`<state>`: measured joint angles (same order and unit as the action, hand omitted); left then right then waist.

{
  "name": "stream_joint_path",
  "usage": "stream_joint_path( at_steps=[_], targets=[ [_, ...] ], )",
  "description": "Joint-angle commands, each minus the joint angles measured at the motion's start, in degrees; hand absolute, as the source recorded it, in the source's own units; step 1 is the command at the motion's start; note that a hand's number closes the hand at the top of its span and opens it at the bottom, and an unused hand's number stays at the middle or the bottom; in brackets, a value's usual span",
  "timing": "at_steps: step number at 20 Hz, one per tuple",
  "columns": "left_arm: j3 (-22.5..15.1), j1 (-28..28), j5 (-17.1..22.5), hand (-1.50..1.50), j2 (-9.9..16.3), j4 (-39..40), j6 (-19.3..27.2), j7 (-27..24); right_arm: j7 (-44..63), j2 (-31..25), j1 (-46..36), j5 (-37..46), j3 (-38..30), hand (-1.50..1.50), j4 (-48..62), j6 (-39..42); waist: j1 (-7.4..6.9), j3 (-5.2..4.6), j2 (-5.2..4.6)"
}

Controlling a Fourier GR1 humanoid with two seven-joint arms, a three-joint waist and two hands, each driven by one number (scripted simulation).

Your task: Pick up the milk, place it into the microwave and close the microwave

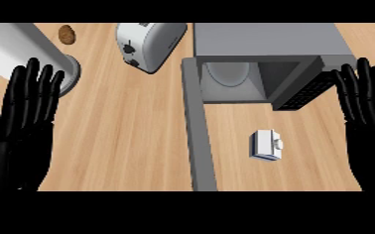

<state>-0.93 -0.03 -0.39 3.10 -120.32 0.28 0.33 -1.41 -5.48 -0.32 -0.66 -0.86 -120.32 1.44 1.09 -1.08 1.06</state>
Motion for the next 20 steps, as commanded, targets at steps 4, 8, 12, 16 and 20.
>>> stream_joint_path(
  at_steps=[4, 8, 12, 16, 20],
  targets=[
    [9.5, -3.4, 6.4, -1.5, 4.4, 6.7, -3.4, -3.2, -0.7, 3.9, 3.6, 4.7, 8.5, -1.5, -4.1, -0.8, -0.92, 1.05, -1.08],
    [7.9, 2.5, 6.9, -1.5, 1.3, 1.2, -0.5, 3.7, 2.2, 4.7, 8.6, 7.6, 17.0, -1.5, -5.0, 0.2, -1.39, 1.05, -0.89],
    [9.9, 5.8, 10.2, -1.5, 3.2, -6.1, -2.1, 8.9, 4.2, 5.4, 9.8, 10.8, 21.1, -1.5, -7.5, -2.1, -1.23, 1.08, -0.94],
    [9.6, 10.7, 8.8, -1.5, 1.6, -9.4, -1.7, 8.5, 4.5, 4.5, 16.3, 15.4, 25.7, -1.5, -10.9, -3.4, -1.13, 1.08, -0.93],
    [18.3, 14.0, 19.9, -1.5, 5.5, -11.1, -7.8, 7.7, 0.9, 3.8, 17.8, 14.9, 22.0, -1.5, -8.8, -5.5, -1.31, 1.08, -0.92]
  ],
)
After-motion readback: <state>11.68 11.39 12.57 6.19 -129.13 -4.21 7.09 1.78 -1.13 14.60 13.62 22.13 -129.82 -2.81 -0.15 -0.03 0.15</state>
